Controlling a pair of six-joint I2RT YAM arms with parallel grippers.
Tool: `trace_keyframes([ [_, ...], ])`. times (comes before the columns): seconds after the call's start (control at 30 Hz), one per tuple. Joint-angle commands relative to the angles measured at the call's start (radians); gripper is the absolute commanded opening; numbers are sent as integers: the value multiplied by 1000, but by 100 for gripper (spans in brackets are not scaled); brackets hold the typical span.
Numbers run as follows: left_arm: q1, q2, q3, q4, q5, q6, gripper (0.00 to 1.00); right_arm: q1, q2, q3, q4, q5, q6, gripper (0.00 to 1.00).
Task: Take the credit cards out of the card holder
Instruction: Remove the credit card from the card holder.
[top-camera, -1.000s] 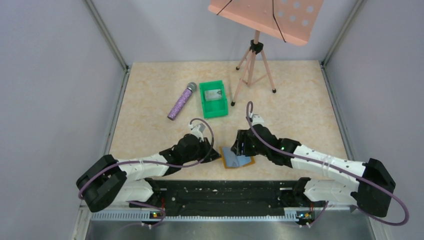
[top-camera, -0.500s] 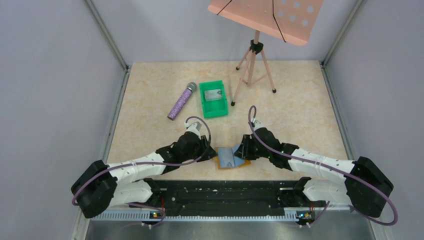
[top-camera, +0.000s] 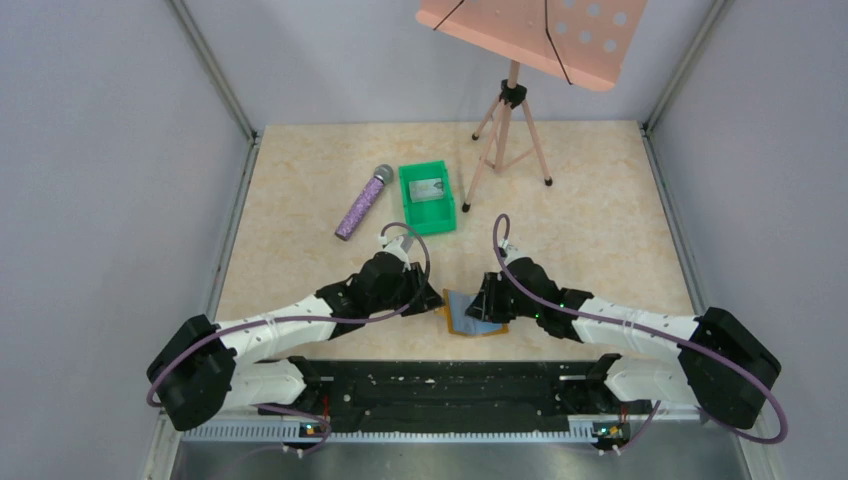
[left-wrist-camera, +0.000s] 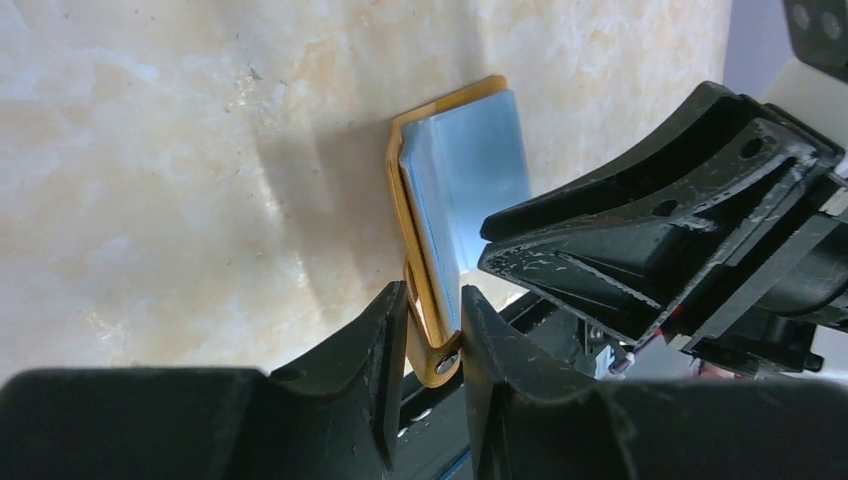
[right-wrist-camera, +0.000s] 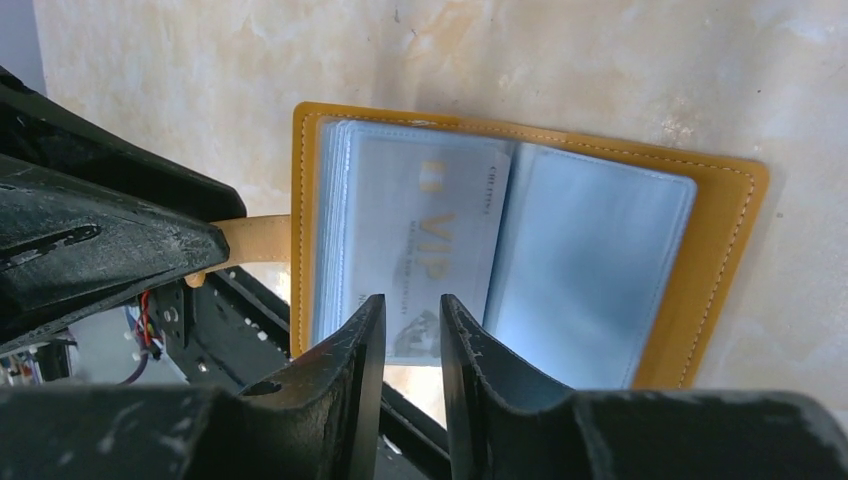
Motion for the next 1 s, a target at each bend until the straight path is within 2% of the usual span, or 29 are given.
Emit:
trace_keyframes([
  [0.0, -3, 7, 32, -37, -30, 22, 33, -10, 5, -5, 31, -3, 10, 28],
  [0.17, -3, -34, 69, -174, -136, 39, 38, -10, 5, -8, 26, -1, 4, 30],
  [0.37, -3, -68, 95, -187, -113, 51, 42, -10, 19, -23, 38, -5, 12, 31],
  [0.63, -4, 36, 56, -5, 55, 40, 32, -10, 14, -30, 45, -10, 14, 30],
  [0.77, -3, 78, 54, -17, 35, 32, 29, -4, 17, 3, -12, 12, 4, 35],
  [0.97, 15, 24, 54, -157, -97, 19, 30, 72, 27, 113, -179, 184, -17, 42],
])
